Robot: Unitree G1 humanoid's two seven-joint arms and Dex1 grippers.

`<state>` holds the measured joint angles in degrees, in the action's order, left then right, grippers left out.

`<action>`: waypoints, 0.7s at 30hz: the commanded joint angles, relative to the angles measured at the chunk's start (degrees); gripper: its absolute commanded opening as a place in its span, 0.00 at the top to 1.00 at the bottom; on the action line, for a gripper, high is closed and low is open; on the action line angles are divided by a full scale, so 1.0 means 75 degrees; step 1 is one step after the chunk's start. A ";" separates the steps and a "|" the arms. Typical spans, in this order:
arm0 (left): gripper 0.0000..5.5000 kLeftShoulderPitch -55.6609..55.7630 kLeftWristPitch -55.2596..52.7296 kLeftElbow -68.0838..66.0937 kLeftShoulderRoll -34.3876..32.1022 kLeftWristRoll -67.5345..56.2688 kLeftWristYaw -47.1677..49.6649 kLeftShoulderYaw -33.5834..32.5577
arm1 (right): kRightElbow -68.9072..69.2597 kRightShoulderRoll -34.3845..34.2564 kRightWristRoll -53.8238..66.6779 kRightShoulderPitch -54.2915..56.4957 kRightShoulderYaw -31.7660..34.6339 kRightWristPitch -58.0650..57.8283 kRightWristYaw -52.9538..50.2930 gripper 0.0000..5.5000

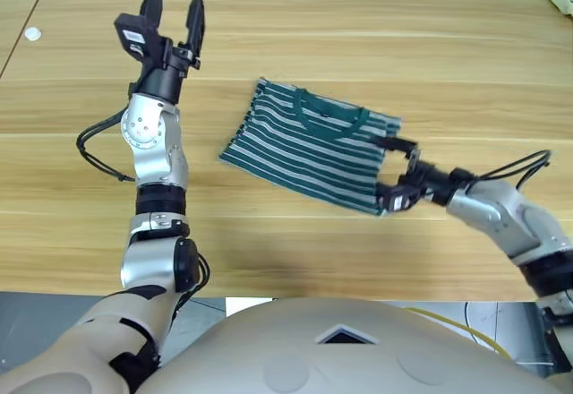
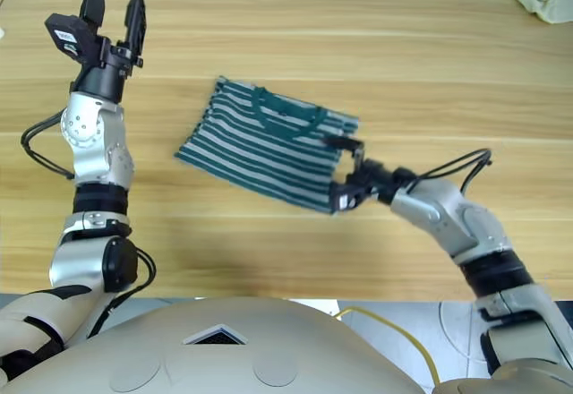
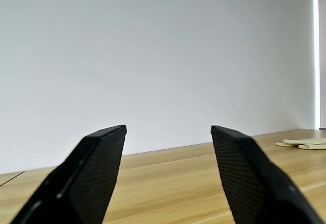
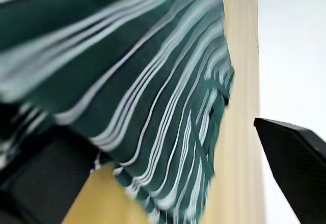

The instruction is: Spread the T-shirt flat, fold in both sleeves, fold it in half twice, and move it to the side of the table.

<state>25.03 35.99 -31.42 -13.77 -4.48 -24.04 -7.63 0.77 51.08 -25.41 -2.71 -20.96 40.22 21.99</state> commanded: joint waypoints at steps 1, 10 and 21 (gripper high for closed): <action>0.44 -0.0596 0.1657 -0.0473 -0.0987 0.2972 0.0581 0.1384 | 0.1311 0.0405 0.1468 -0.0458 -0.0077 0.0867 0.0559 0.02; 0.44 -0.1536 0.1899 0.0131 -0.2453 0.4528 -0.0438 0.3229 | 0.1145 -0.0248 0.2488 -0.0033 0.0586 0.0178 0.0728 0.02; 0.44 -0.1301 0.0369 0.0376 -0.3726 0.6837 -0.0388 0.4323 | -0.0467 -0.1391 0.0265 0.1426 0.1140 -0.1606 -0.0347 0.02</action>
<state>17.51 42.21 -25.81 -38.76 40.91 -25.10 21.76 2.40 42.36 -16.78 3.97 -12.37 31.55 22.71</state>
